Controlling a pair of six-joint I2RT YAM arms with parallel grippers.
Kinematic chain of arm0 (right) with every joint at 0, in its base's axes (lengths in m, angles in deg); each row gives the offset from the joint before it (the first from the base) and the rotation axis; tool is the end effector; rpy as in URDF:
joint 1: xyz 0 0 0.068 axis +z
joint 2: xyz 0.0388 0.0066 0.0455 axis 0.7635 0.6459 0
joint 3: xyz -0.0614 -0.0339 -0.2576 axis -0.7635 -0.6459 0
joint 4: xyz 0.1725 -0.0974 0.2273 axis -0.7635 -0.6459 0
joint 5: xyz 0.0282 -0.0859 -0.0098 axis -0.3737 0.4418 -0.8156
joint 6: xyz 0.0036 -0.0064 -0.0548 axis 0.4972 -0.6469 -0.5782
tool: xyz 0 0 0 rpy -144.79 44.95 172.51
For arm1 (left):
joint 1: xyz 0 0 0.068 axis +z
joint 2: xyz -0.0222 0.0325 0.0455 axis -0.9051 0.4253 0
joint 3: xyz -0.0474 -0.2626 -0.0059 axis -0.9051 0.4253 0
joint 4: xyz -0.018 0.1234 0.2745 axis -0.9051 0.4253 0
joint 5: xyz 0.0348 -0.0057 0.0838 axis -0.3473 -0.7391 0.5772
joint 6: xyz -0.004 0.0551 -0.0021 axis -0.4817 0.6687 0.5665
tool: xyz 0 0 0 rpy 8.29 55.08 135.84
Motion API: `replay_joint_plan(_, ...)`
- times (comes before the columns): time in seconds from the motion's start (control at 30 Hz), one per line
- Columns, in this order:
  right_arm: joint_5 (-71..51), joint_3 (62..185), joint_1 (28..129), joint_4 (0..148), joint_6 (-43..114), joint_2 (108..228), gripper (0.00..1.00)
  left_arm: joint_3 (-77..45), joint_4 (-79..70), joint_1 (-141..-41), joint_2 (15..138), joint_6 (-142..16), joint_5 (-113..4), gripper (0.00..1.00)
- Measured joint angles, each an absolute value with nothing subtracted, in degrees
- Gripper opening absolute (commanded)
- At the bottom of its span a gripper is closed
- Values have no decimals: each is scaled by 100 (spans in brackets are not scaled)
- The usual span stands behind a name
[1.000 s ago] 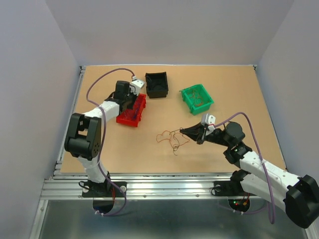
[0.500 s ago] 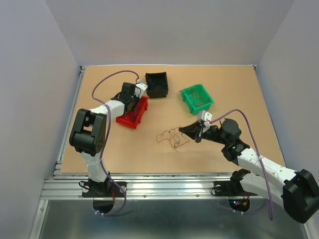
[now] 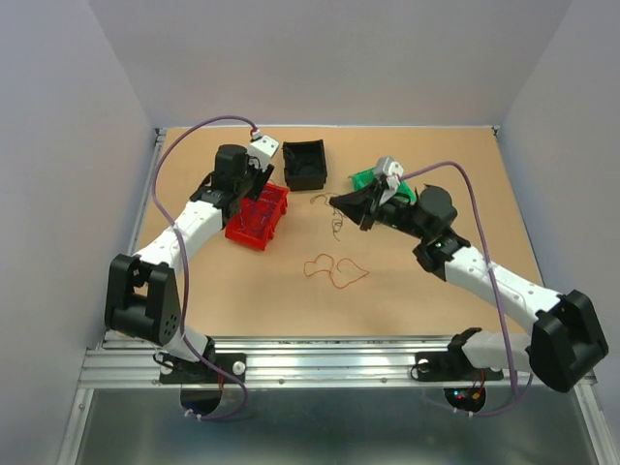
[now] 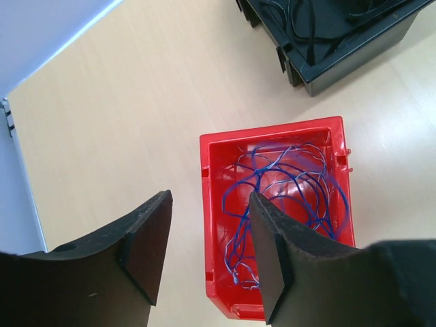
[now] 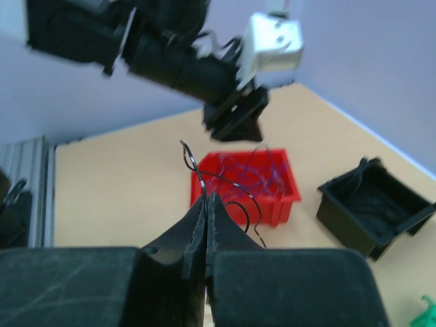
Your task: Untangle the cables
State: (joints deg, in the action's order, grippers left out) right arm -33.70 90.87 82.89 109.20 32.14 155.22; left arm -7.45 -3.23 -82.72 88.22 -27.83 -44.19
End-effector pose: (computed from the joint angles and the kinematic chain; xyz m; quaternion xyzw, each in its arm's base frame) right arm 0.2526 0.1883 0.3016 -0.3584 0.5488 0.3984 0.6416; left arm 0.3777 -0.1207 0.2691 0.2855 0.7824 0.0406 0.5521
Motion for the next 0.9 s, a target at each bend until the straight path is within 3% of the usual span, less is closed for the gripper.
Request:
replay_joint_plan(0.67, -1197, 13920, 8152, 10691, 3745, 20005, 1, -267, -163, -8272, 8295, -2776, -4515, 62)
replay_joint_plan(0.9, -1055, 14383, 7920, 10558, 3935, 20855, 1, -265, -183, -8272, 8295, -2774, -4508, 62)
